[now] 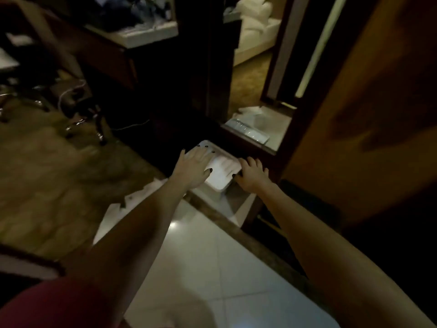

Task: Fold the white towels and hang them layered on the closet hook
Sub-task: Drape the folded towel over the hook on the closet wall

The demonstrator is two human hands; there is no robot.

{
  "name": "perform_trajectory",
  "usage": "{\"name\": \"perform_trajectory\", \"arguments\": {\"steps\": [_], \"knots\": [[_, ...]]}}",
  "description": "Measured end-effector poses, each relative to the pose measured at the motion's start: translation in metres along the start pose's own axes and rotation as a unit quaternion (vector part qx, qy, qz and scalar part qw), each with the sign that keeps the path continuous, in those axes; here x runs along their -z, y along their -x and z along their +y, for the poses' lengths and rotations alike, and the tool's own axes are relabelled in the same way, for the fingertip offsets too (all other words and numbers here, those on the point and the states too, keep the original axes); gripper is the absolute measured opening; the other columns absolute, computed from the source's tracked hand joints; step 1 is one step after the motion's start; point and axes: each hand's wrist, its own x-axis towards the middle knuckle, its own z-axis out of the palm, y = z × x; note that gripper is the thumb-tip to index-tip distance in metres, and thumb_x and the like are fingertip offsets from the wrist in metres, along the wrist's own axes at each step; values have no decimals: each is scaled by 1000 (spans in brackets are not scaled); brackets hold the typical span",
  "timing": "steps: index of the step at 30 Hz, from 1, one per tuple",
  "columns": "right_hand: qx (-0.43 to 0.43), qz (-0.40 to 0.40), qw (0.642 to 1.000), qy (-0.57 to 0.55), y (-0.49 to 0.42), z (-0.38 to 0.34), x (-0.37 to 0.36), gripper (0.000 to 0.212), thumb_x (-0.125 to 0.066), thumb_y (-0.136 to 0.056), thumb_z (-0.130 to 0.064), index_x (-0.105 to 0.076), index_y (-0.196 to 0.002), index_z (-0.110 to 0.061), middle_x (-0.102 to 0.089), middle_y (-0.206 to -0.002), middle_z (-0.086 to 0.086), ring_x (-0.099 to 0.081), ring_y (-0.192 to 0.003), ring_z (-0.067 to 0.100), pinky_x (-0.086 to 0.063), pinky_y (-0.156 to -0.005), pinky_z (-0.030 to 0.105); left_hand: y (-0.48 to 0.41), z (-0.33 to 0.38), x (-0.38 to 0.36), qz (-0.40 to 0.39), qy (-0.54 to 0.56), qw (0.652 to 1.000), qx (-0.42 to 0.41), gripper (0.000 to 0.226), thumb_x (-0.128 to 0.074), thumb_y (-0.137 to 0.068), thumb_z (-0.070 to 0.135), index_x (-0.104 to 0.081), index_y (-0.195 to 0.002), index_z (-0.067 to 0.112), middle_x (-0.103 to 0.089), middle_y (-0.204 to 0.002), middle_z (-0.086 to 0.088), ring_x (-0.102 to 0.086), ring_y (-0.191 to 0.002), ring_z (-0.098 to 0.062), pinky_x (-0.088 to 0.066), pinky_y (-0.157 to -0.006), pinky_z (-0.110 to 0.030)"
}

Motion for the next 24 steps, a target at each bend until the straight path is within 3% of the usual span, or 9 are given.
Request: {"name": "perform_trajectory", "arguments": {"steps": [5,12,18,24], "knots": [[51,-59,997,5,-39,-111,-83,65,-44,-101,-41,-15,-155,-18,-12,-161,14,-6,-148,36,-10,-116,59,47,-116,-53,-17,-4,999,48,59,-37,-101,43,-19,-154,24,-18,-161,-1,-13,-148,-21,-17,-117,-53],[104,-134,985,31,-104,-210,-152,63,-44,-101,-39,-19,-154,-16,-17,-160,13,-14,-147,34,-18,-116,55,78,-221,-125,-100,60,982,146,60,-33,-102,45,-14,-155,24,-12,-163,-2,-10,-149,-26,-13,-117,-57],[115,-179,976,55,-206,-236,-212,61,-45,-100,-37,-21,-153,-18,-21,-159,11,-18,-145,34,-21,-115,53,45,-294,-204,-109,165,948,250,59,-35,-102,43,-19,-154,22,-17,-162,-4,-13,-149,-25,-14,-117,-53],[123,-220,963,90,-349,-234,-310,58,-47,-101,-34,-25,-152,-15,-25,-157,12,-23,-142,36,-26,-113,50,-34,-366,-323,-129,199,931,278,57,-37,-102,42,-23,-153,20,-23,-160,-7,-19,-146,-28,-21,-116,-51]]}}
